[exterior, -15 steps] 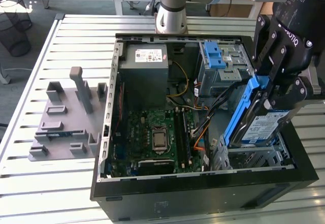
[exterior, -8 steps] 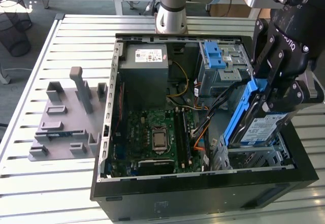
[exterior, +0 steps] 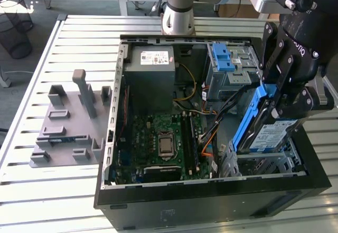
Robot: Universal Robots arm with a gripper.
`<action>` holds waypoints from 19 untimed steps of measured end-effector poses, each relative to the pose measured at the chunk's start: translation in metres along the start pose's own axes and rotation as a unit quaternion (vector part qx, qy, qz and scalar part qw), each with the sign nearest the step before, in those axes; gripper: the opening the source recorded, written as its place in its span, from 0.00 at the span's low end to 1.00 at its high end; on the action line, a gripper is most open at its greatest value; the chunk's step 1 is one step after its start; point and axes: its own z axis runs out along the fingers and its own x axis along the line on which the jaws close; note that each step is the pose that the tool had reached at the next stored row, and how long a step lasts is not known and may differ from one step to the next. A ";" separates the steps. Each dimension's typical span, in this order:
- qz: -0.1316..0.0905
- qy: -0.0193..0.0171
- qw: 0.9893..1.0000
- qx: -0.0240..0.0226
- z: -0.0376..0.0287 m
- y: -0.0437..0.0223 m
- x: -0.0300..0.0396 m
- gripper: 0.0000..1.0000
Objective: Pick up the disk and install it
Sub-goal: 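Insert the disk into the insertion slot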
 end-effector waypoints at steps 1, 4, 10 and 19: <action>0.000 0.000 1.000 0.000 0.0000 0.0000 0.0000 0.36; 0.000 0.000 1.000 0.000 0.0001 0.0000 0.0000 0.36; 0.000 0.000 1.000 0.000 0.0038 0.0000 0.0000 0.36; 0.000 0.000 1.000 0.000 0.0147 0.0001 -0.0003 0.36</action>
